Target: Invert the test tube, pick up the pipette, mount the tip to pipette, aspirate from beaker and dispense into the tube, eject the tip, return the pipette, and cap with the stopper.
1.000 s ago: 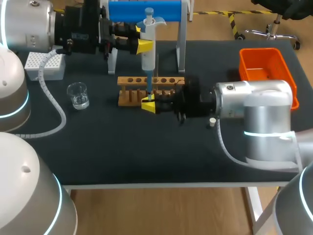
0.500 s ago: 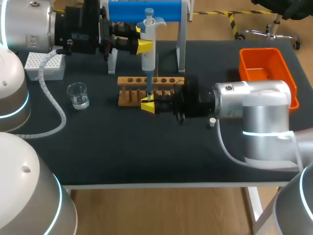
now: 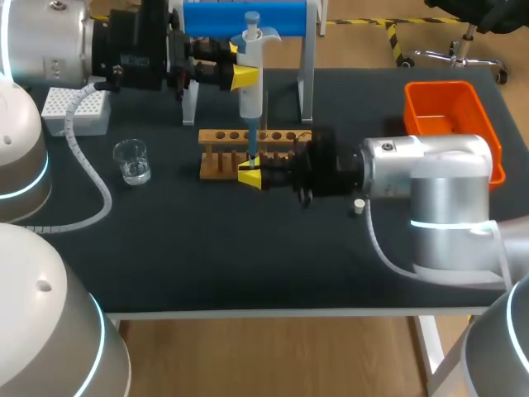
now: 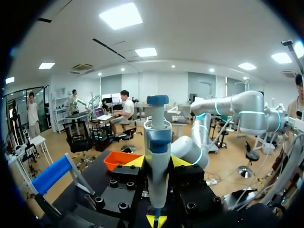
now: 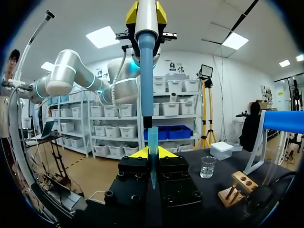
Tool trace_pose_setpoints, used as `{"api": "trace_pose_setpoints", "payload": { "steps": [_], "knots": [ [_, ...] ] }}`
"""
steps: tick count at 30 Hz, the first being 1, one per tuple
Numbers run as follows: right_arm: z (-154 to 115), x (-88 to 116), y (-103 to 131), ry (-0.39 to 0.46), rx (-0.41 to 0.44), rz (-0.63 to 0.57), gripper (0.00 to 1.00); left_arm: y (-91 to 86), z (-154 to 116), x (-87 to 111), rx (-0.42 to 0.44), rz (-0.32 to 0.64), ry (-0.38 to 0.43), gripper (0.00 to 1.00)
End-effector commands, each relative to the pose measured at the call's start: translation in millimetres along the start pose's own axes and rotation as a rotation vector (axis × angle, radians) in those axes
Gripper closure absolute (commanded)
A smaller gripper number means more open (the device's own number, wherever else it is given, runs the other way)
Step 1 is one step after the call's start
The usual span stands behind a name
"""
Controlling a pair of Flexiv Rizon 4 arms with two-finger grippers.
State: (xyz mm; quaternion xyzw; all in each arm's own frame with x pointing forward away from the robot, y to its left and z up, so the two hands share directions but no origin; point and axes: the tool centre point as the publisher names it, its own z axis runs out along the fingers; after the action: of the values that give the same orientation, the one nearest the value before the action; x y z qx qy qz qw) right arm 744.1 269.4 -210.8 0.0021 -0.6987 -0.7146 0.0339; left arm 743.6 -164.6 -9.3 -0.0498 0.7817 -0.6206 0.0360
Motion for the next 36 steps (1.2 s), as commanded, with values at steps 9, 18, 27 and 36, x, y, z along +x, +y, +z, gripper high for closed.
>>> {"api": "trace_pose_setpoints", "payload": {
  "steps": [9, 18, 27, 36],
  "knots": [
    [-2.5, 2.0, -7.4, 0.001, 0.012, 0.019, 1.00, 2.2, 0.1, 0.3, 0.000, 0.000, -0.001, 1.00],
    [-3.5, 2.1, -3.5, -0.001, 0.013, 0.013, 1.00, 2.2, 0.1, 0.3, 0.000, 0.000, -0.001, 1.00],
    [-3.3, 2.9, 3.3, 0.001, 0.006, -0.003, 1.00, 2.2, 0.1, 0.3, 0.000, 0.000, -0.001, 1.00],
    [-1.9, 4.2, 1.0, 0.004, 0.007, -0.004, 1.00, 2.2, 0.1, 0.3, 0.000, 0.000, -0.001, 1.00]
  ]
}}
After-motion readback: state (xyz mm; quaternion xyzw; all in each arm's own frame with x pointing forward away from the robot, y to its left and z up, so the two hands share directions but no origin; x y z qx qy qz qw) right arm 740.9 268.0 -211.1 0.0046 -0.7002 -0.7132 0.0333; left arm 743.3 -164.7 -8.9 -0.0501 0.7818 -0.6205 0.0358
